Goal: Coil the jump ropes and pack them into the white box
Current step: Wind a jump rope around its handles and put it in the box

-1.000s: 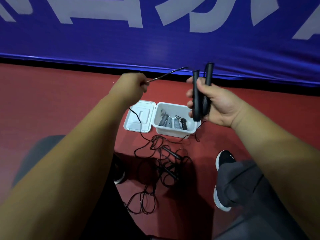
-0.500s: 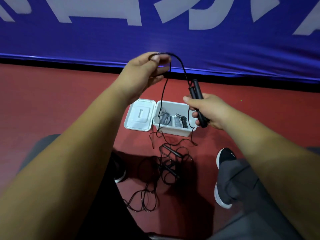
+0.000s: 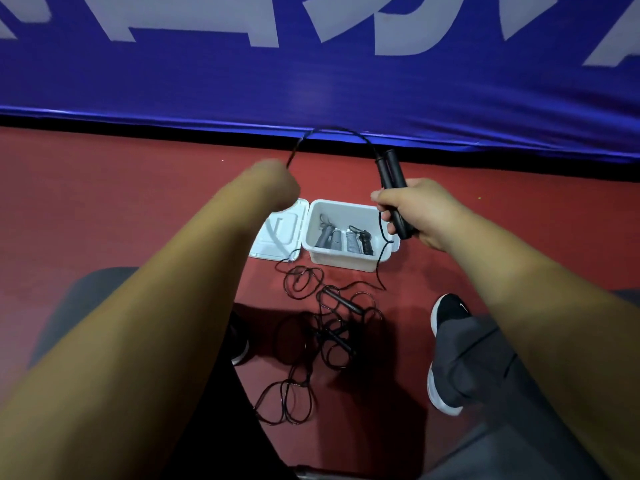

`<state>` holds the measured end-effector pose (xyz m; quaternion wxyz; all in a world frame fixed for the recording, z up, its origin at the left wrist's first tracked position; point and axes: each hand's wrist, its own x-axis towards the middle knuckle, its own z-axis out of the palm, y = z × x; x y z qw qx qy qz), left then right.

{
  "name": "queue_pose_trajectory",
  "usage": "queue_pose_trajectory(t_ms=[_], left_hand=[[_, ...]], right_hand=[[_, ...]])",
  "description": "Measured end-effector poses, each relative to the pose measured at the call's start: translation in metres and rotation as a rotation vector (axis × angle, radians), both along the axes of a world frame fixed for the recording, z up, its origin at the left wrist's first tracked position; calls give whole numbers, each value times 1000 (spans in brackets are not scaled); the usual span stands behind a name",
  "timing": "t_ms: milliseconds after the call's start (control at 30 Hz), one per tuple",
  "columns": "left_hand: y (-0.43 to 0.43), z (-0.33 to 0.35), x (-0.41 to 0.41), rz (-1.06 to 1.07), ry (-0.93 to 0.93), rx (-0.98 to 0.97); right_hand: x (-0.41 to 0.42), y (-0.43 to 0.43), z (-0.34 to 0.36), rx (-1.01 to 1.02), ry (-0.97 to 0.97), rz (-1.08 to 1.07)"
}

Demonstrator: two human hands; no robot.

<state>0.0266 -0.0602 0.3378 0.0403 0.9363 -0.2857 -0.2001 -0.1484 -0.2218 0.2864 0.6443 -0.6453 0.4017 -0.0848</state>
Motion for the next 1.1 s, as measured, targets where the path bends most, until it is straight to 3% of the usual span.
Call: queue_pose_trajectory(t_ms=[67,100,167,267,333,400,567,700,900,1033,1100], left_hand=[[9,-1,-8,-166,12,402],[12,1,-13,-216,34,504],[14,4,-18,-210,106,510],[10,-6,-10,-199,140,105],[5,-13,-10,-271,189,-230],[-1,-18,-12,-359,218,-443],[-12,-26,-15,-332,294,-740],[-17,-22,-22,-238,329,-789],[-20,-16,-35,-129,394,-773],[-20,-14,-38,-85,391,-779],[-21,-11,-39,-48,390,-789]], right_hand=[[-3,3,5,-2,1,49],[-4,5,8,-3,9,81],[-6,8,11,7,36,151],[-8,13,13,50,70,238],[-8,16,13,85,67,303],[-8,18,13,128,52,348],[-10,20,18,239,1,396],[-10,19,17,251,-16,368],[-7,18,12,-133,237,415],[-6,19,7,-637,233,326],[-7,18,6,-789,246,314]])
